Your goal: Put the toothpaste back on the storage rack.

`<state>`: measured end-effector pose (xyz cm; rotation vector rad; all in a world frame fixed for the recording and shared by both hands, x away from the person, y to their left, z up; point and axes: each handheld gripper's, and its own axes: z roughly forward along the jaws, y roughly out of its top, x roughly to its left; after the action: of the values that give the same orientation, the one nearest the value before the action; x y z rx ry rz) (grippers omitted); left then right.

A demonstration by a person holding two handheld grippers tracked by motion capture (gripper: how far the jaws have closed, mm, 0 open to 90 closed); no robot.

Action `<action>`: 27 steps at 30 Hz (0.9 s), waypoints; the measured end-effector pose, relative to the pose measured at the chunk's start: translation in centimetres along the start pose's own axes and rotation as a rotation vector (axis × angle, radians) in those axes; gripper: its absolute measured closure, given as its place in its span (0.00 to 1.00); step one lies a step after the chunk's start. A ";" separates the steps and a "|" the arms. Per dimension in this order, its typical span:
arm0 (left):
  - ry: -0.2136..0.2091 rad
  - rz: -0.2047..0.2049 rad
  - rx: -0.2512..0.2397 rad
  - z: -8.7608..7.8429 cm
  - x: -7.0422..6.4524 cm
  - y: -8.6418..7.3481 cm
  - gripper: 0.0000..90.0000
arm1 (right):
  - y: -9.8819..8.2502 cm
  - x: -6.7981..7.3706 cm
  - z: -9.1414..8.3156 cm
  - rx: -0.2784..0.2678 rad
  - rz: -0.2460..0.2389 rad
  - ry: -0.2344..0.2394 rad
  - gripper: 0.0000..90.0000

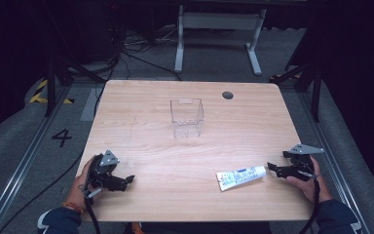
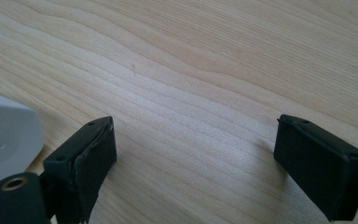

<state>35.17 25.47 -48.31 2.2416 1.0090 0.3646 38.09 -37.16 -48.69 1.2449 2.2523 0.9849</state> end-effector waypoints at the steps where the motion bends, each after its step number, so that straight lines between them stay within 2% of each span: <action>1: -0.006 0.009 -0.004 0.4 -0.1 0.4 0.00 | 0.0 0.0 0.0 0.000 -0.001 0.000 0.15; 3: -0.017 0.016 -0.004 0.8 -0.3 0.8 0.00 | 0.0 0.0 0.0 -0.003 0.003 0.004 0.15; 4: -0.027 0.035 0.001 0.8 -0.4 0.9 0.00 | 0.0 0.0 -0.1 0.001 0.000 0.005 0.15; 6: -0.078 0.086 0.001 0.6 -0.7 0.6 0.00 | 0.0 -0.1 -0.1 0.006 -0.007 0.010 0.15; 7: -0.078 0.086 0.001 0.6 -0.7 0.6 0.00 | 0.0 -0.1 -0.2 0.010 -0.014 0.015 0.15; 8: -0.085 0.106 -0.005 0.4 -0.8 0.3 0.00 | 0.0 -0.1 -0.2 0.010 -0.014 0.015 0.15; 10: -0.080 0.086 -0.009 0.2 -1.0 0.1 0.00 | -0.1 -0.1 -0.3 0.018 -0.021 0.026 0.15; 14: -0.075 0.091 -0.004 0.1 -0.9 0.1 0.00 | -0.3 -0.1 -0.8 0.031 -0.017 0.022 0.15; 17: -0.079 0.096 -0.007 0.2 -0.8 0.1 0.00 | -0.4 0.0 -1.3 0.066 -0.029 0.034 0.14; 27: -0.095 0.111 -0.004 0.2 -0.6 0.2 0.00 | -0.1 0.6 -2.0 0.156 -0.104 0.095 0.14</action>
<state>34.99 24.86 -48.37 2.2948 0.8369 0.3047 36.46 -37.48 -47.45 1.1515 2.4814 0.8618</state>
